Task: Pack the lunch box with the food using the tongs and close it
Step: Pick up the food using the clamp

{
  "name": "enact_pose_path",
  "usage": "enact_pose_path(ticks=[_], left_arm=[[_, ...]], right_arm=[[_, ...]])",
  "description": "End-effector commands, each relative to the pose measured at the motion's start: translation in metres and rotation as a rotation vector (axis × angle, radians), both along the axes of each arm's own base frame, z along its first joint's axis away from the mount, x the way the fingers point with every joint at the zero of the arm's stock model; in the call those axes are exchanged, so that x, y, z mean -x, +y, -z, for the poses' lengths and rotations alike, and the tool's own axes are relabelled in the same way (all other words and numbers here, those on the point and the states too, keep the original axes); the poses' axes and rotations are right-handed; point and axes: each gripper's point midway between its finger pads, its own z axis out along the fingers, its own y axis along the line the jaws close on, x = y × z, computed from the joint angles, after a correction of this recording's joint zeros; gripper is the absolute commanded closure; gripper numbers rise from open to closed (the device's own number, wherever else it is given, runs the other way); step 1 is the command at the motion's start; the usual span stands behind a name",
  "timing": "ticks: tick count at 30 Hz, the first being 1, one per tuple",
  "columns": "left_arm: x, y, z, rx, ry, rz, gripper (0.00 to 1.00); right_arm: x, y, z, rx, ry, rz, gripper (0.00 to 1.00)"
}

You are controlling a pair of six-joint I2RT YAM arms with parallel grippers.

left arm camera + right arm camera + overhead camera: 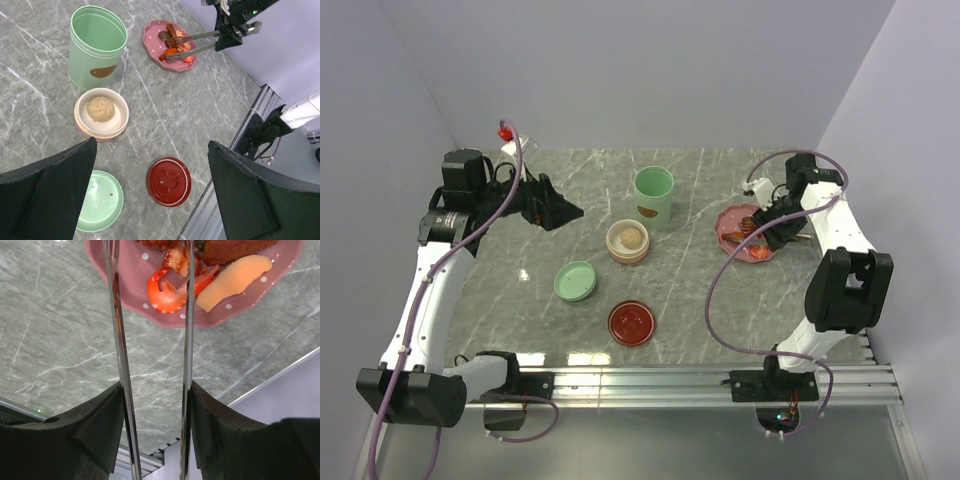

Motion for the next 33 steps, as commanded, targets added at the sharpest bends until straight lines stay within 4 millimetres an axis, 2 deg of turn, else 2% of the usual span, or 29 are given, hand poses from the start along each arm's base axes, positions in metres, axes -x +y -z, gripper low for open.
enact_pose_path(ticks=[1,5,12,15,20,25,28,29,30,33], left_arm=[[-0.002,-0.001,-0.003,0.004,-0.036,0.015,0.0],[-0.002,-0.001,-0.003,0.005,-0.037,0.015,0.01],[-0.002,-0.001,-0.003,0.007,-0.036,0.016,0.0],[-0.003,-0.001,-0.003,0.006,-0.037,0.015,0.01],[-0.002,-0.001,-0.005,0.007,-0.042,0.014,0.01],[-0.002,-0.001,-0.005,0.008,-0.041,0.015,0.0],[-0.002,-0.001,-0.006,0.006,-0.045,0.015,0.01],[-0.002,-0.001,-0.007,0.005,-0.049,0.015,0.01],[-0.002,-0.001,-0.007,0.005,-0.049,0.015,0.01],[-0.002,-0.001,-0.007,0.008,-0.045,0.016,0.01]], right_arm=[[-0.016,-0.01,-0.016,0.034,-0.065,-0.006,0.42],[-0.019,-0.016,-0.015,0.043,-0.061,0.005,0.42],[-0.013,-0.005,-0.017,-0.012,-0.027,-0.016,0.46],[-0.013,-0.004,-0.016,-0.025,-0.008,-0.015,0.51],[-0.011,0.001,-0.023,-0.059,-0.006,-0.003,0.66],[-0.008,0.006,-0.042,-0.105,-0.025,0.012,0.77],[-0.005,0.009,-0.059,-0.14,-0.045,0.023,0.79],[-0.003,0.017,-0.076,-0.182,-0.071,0.023,0.8],[-0.003,0.017,-0.079,-0.181,-0.08,0.022,0.8],[-0.004,0.034,-0.113,-0.255,-0.153,0.018,0.8]])
